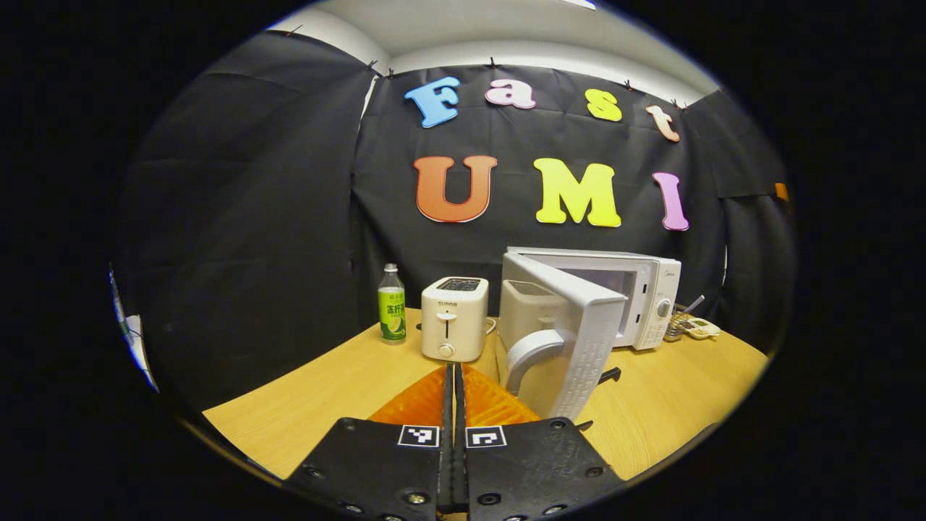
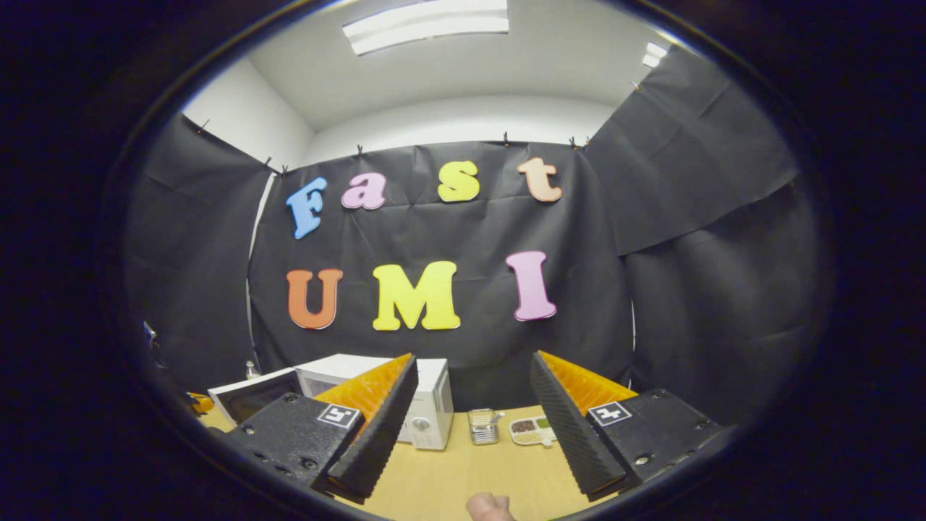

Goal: Open the microwave oven with the left hand, put the food in, and close the microwave oven.

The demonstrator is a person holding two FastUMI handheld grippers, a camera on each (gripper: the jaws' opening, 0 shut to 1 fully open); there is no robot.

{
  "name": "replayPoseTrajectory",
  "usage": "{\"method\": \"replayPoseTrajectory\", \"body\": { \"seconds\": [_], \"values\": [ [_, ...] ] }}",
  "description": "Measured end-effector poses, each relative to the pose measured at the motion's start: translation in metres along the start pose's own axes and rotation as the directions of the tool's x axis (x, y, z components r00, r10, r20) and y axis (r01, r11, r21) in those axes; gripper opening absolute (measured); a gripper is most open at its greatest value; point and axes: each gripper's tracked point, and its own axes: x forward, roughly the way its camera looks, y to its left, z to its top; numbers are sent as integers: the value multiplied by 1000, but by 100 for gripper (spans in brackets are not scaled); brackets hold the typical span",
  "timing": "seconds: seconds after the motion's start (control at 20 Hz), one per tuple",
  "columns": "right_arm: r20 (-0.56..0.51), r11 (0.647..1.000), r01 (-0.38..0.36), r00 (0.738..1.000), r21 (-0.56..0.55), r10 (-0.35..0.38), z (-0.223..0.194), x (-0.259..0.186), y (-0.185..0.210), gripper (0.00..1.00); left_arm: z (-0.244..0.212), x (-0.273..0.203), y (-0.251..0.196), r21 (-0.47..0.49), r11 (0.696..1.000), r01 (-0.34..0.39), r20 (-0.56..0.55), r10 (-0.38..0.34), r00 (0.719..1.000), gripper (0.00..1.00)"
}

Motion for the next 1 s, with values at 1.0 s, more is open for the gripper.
{"method": "replayPoseTrajectory", "body": {
  "seconds": [1.0],
  "values": [
    [19,996,85,996,-29,-84,10,-24,-49,99,-13,42,-182,34,889,457,-13,-457,889,0]
  ]
}}
